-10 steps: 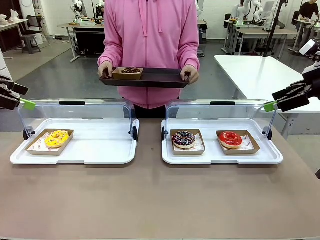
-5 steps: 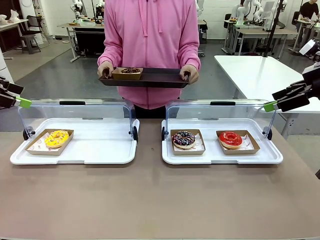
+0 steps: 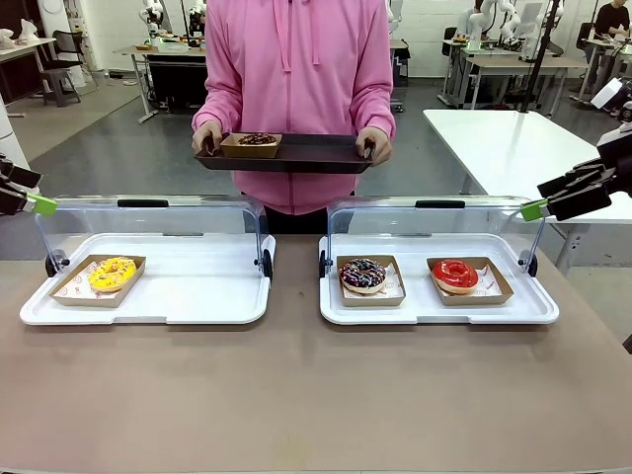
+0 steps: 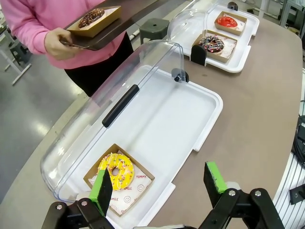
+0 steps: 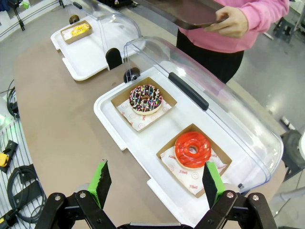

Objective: Provide the desired donut to the person.
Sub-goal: Pick up and lift the Paper togo box containing the Donut pointed at by the person.

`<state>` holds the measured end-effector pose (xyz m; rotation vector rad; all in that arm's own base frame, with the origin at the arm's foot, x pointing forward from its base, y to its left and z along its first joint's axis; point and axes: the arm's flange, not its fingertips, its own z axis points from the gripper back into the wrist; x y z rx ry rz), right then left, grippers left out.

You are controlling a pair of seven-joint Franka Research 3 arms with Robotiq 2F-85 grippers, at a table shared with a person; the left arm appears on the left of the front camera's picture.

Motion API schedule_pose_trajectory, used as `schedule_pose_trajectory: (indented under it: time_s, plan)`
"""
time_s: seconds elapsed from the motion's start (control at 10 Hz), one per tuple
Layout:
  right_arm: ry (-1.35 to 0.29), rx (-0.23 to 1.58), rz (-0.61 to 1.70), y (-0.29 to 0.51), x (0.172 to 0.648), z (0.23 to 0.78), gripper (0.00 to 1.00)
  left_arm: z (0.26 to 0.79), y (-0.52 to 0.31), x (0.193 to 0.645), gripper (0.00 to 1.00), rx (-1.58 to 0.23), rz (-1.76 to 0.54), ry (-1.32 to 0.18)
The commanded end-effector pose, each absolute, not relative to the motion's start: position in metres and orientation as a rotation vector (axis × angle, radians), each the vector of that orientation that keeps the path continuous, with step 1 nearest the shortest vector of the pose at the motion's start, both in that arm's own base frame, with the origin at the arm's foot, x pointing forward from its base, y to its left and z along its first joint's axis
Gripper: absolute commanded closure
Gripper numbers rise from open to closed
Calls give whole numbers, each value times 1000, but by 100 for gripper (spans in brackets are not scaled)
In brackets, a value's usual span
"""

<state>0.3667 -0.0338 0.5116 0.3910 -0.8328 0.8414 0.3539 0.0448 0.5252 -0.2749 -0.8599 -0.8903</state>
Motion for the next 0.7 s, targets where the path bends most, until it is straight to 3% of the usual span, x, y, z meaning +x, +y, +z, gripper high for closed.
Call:
schedule_pose_trajectory:
  time_s: [0.0,0.6]
  plan:
    - [-830,396,854,-34,367,510,0,526,45,354,0,-277,-878,-868]
    - [-830,396,854,-34,367,510,0,526,45,354,0,-277,-878,-868]
